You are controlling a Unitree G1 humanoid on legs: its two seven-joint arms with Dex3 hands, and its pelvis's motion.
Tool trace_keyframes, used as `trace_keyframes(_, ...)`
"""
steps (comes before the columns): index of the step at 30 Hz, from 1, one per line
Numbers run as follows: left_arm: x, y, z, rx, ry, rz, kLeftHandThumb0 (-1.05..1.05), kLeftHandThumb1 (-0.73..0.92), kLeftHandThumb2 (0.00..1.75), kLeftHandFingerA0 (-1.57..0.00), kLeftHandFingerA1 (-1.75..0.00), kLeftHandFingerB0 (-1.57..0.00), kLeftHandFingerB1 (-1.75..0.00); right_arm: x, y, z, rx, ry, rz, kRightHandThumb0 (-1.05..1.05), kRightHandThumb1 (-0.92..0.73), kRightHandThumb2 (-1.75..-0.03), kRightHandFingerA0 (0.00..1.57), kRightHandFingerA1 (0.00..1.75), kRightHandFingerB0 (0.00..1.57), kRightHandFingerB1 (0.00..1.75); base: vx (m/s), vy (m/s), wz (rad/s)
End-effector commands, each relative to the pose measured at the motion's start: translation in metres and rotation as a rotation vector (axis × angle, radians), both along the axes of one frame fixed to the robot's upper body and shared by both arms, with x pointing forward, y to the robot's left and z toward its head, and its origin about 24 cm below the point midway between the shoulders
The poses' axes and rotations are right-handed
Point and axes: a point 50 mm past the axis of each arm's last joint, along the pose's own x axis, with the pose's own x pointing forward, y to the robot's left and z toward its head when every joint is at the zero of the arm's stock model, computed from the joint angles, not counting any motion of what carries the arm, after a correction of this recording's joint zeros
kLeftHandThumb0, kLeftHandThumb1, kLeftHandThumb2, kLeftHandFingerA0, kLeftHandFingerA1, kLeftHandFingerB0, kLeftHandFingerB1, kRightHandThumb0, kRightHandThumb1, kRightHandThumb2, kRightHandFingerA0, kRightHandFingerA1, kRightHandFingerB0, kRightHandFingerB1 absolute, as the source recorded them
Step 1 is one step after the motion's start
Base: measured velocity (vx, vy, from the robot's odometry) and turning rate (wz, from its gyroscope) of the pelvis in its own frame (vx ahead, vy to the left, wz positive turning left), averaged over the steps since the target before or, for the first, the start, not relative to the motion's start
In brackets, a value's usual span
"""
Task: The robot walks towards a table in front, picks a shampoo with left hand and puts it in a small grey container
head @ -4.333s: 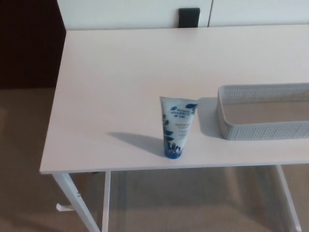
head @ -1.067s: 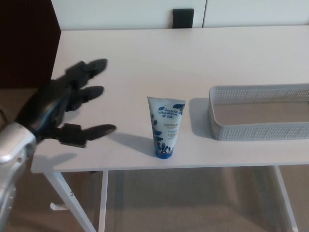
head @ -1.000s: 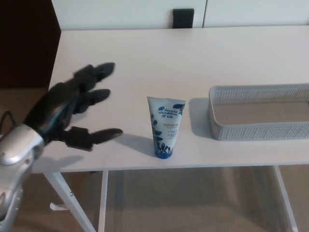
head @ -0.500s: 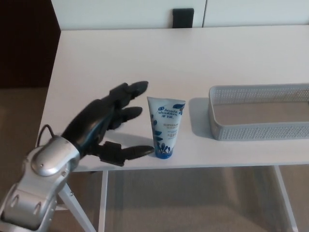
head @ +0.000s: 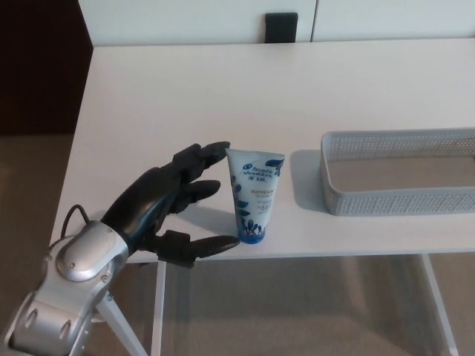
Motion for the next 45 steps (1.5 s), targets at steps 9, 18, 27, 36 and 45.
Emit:
trace_keyframes(9,0.008,0.021,-0.019,-0.043,0.069,0.154,-0.43,0.44,0.66,-0.13,-0.41,-0.02,-0.13,0.002,0.002,0.000,-0.001,-0.011,0.012,-0.39,-0.72,-0.61,0.71,0.47,0.53,0.40,0.00,0.000,0.00)
trace_keyframes(18,0.011,0.013,-0.029,0.000,0.060,0.170,-0.50,0.37,0.68,-0.14,-0.43,-0.03,-0.18,0.006,0.004,0.000,0.006,-0.018,0.024,-0.39,-0.72,-0.61,0.71,0.47,0.54,0.41,0.00,0.000,0.00)
trace_keyframes(27,0.006,-0.006,-0.029,0.020,0.039,0.103,-0.52,0.37,0.67,-0.15,-0.43,-0.05,-0.20,0.007,0.005,0.000,-0.007,-0.020,0.056,-0.40,-0.73,-0.62,0.72,0.47,0.54,0.41,0.00,0.000,0.00)
trace_keyframes(36,0.005,-0.018,-0.027,-0.009,0.027,0.068,-0.52,0.40,0.63,-0.13,-0.41,-0.05,-0.15,0.008,0.005,0.001,-0.004,-0.025,0.054,-0.40,-0.73,-0.62,0.70,0.48,0.54,0.41,0.00,0.000,0.00)
trace_keyframes(45,-0.001,-0.037,-0.023,-0.044,0.037,0.020,-0.43,0.36,0.66,-0.13,-0.42,-0.05,-0.18,0.009,0.005,0.001,0.005,-0.025,0.045,-0.41,-0.73,-0.62,0.70,0.47,0.54,0.40,0.00,0.000,0.00)
